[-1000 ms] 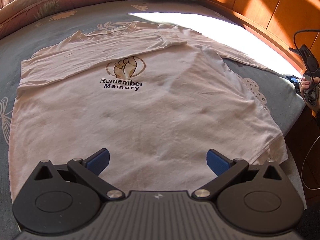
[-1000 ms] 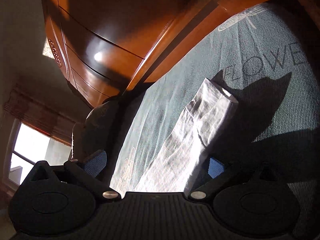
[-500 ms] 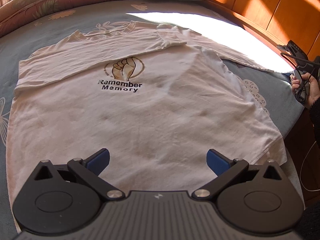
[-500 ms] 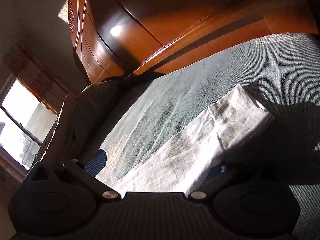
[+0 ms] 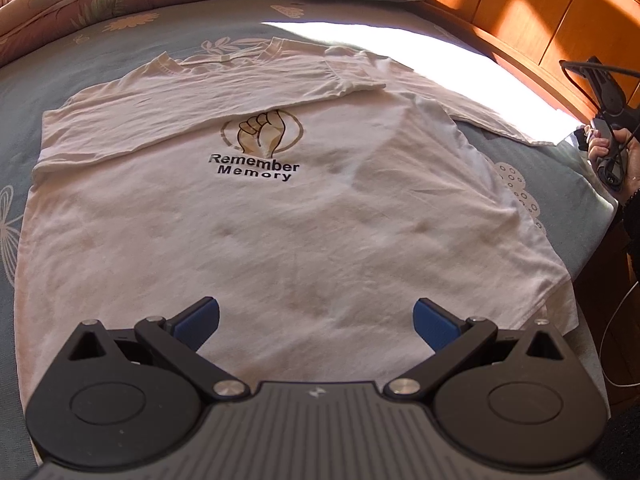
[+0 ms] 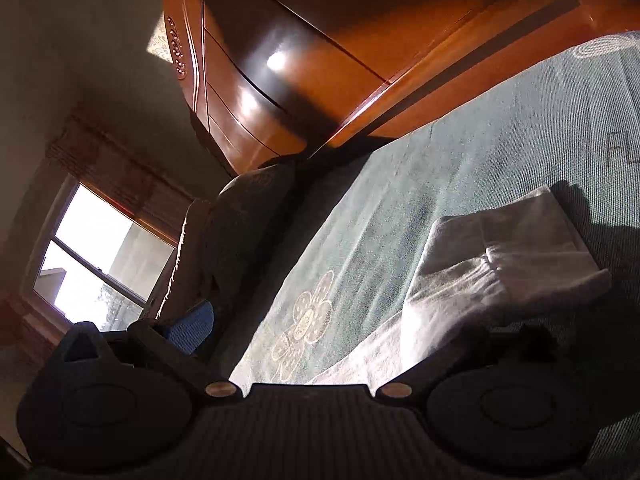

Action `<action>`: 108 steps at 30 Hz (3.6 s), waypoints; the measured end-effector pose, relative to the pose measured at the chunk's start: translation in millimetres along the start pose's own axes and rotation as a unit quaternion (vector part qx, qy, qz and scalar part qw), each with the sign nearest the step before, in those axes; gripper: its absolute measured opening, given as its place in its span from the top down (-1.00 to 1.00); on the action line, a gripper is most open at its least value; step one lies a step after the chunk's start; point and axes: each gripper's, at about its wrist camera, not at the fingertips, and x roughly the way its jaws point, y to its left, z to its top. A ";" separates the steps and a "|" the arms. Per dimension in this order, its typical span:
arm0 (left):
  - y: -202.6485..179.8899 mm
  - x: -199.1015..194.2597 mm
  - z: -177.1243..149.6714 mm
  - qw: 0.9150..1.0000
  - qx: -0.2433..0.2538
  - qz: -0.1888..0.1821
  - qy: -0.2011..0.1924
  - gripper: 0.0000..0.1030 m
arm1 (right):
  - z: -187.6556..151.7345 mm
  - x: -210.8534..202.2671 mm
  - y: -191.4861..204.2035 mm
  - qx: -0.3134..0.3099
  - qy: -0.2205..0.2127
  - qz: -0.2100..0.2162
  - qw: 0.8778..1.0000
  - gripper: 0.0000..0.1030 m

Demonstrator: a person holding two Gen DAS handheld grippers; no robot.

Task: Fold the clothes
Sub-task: 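Lift the held sleeve cuff with the right gripper above the shirt, then lower the sleeve onto the shirt body and open the right gripper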

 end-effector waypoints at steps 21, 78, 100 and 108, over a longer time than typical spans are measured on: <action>28.4 -30.6 -24.7 0.998 0.000 -0.057 -0.011 -0.99 | -27.9 52.4 165.1 -0.069 0.108 0.085 0.988 -1.00; 70.7 -38.9 -37.7 0.989 0.058 -0.135 0.016 -0.99 | -191.6 151.0 403.6 -0.350 0.351 0.112 0.861 -1.00; 75.4 -33.7 -49.2 0.988 0.032 -0.146 0.033 -0.99 | -326.3 155.7 404.5 -0.413 0.433 0.090 0.796 -1.00; 70.3 -29.8 -47.9 0.989 0.037 -0.134 0.050 -0.99 | -380.3 134.7 396.9 -0.473 0.383 0.087 0.789 -1.00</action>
